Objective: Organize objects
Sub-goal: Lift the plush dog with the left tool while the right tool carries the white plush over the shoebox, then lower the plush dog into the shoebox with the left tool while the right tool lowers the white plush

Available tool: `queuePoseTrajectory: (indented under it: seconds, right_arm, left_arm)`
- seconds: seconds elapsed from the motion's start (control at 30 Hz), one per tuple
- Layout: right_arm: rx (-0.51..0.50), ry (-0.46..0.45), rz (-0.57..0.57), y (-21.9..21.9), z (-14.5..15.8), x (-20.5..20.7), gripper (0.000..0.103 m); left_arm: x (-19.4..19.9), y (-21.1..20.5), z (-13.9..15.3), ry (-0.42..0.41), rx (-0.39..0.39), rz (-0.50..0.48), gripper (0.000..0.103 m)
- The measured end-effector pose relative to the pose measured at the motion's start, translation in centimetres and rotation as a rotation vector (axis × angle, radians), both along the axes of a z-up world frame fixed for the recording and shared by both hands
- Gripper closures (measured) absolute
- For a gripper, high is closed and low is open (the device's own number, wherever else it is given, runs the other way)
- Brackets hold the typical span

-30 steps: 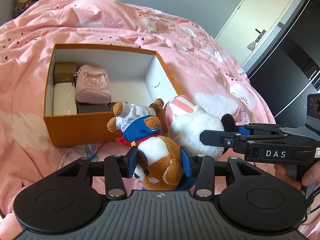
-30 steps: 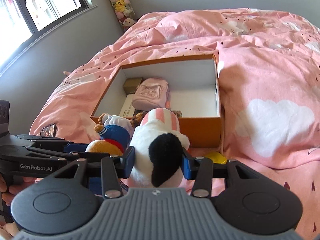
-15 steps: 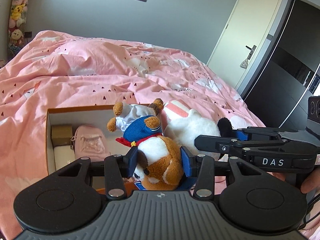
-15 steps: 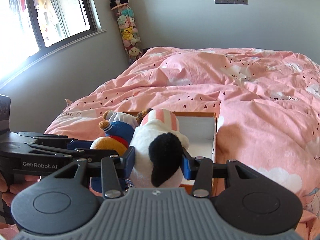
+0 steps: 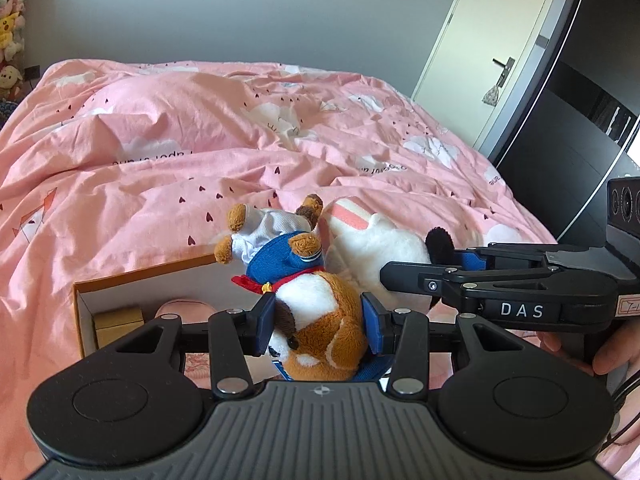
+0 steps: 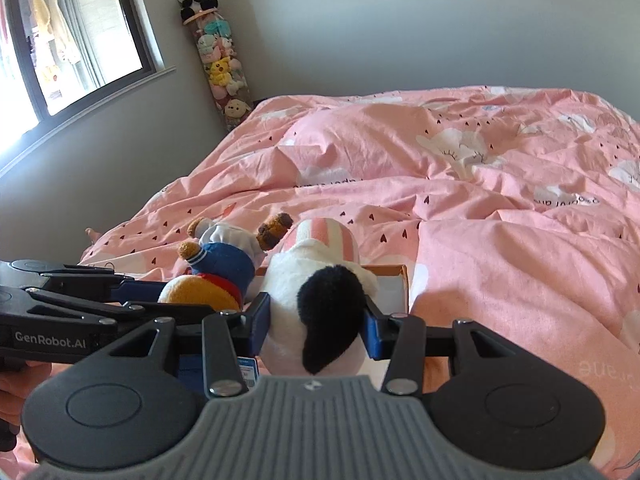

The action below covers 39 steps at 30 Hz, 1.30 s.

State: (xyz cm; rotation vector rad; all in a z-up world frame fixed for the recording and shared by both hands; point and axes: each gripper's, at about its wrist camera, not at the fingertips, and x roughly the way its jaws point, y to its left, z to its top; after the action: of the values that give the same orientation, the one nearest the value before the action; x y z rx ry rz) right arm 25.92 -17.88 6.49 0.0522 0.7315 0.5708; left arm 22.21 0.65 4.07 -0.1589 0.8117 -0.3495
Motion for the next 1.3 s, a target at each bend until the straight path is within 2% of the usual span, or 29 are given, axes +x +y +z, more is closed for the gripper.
queuePoseTrajectory:
  seconds: [0.17, 0.4, 0.5, 0.63, 0.9, 1.17, 1.3]
  right_arm:
    - [-0.043, 0.079, -0.03, 0.7, -3.3, 3.4, 0.055]
    - [-0.135, 0.124, -0.021, 2.2, -6.9, 6.1, 0.055]
    - [-0.179, 0.123, -0.004, 3.0, -8.0, 6.8, 0.055]
    - [-0.194, 0.151, 0.012, 3.8, -9.2, 7.8, 0.055]
    - [-0.296, 0.165, 0.026, 5.9, -11.0, 8.7, 0.054]
    - [-0.378, 0.149, 0.045, 6.9, -11.7, 9.1, 0.051]
    - [-0.363, 0.143, 0.075, 6.8, -11.3, 9.3, 0.049]
  left_arm:
    - [3.4, -0.3, -4.2, 0.105, 0.03, -0.025, 0.052]
    - [5.9, -0.9, -7.9, 0.155, 0.114, -0.071, 0.052]
    - [6.5, -1.4, -8.9, 0.144, 0.181, -0.102, 0.052]
    - [7.1, -1.8, -10.1, 0.139, 0.215, -0.142, 0.052]
    - [7.4, -3.3, -11.7, 0.083, 0.308, -0.201, 0.052]
    - [8.0, -3.2, -13.2, 0.099, 0.283, -0.207, 0.049]
    - [7.7, -2.7, -12.7, 0.078, 0.26, -0.207, 0.044]
